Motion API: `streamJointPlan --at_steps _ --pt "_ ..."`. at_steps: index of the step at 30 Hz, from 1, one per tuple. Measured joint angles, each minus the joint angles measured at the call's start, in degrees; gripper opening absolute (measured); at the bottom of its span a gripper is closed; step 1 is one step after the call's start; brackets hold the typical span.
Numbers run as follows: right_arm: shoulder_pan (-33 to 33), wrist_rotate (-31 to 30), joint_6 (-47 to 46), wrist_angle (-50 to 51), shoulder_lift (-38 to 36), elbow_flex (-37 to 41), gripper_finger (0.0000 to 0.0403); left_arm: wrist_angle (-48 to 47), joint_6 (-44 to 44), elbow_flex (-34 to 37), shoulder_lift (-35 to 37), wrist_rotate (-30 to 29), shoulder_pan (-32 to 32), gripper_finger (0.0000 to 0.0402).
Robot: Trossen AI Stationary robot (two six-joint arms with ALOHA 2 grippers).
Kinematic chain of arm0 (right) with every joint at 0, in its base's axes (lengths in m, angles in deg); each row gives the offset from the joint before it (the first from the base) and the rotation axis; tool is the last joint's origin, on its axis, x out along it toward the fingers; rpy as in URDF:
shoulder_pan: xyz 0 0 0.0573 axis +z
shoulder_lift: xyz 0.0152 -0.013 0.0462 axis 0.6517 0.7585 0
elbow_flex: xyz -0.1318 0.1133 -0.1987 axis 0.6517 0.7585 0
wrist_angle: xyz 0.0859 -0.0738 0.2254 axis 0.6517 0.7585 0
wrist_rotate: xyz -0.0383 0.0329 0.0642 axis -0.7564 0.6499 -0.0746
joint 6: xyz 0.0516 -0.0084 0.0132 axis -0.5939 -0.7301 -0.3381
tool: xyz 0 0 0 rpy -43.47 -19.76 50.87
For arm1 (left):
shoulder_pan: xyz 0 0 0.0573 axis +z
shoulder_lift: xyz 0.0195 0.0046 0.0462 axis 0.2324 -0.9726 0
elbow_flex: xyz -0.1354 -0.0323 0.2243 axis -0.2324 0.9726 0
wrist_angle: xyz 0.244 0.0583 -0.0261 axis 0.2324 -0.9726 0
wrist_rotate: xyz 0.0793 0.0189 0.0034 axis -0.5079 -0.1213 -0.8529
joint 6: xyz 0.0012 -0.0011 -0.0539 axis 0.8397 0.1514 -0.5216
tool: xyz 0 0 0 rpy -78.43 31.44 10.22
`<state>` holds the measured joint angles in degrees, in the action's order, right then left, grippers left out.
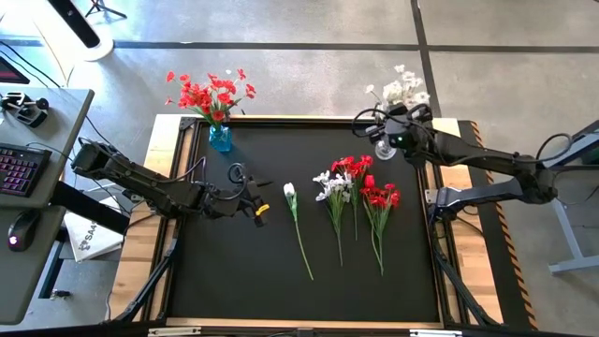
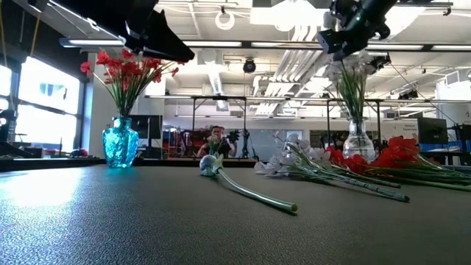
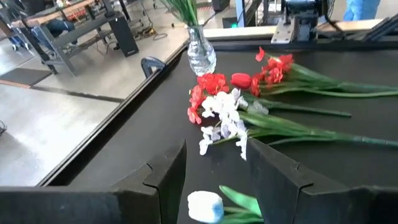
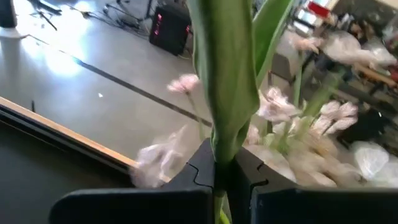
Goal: Sort flowers into vase by color
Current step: Put the white tulip into the transparent vase
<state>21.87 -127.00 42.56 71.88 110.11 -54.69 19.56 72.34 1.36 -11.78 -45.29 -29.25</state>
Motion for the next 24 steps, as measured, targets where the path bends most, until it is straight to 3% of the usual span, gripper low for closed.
streamJointPlan --at_steps 7,13,19,24 --pt "-0.12 -2.48 -9.71 10.66 -0.1 0.0 0.0039 -1.09 -1.02 0.0 0.0 0.0 0.0 0.0156" --pt "-0.43 0.56 -11.98 13.12 -0.1 0.0 0.0119 -1.08 -1.02 0.0 0.0 0.0 0.02 0.0156" --pt "-1.21 2.84 -8.21 13.18 -1.1 -0.06 0.0209 -1.06 -1.02 0.0 0.0 0.0 0.02 0.0156" --pt "-1.08 5.84 -9.69 16.28 -4.1 -3.28 0.0241 -0.69 -1.02 0.0 0.0 0.0 0.02 0.0156"
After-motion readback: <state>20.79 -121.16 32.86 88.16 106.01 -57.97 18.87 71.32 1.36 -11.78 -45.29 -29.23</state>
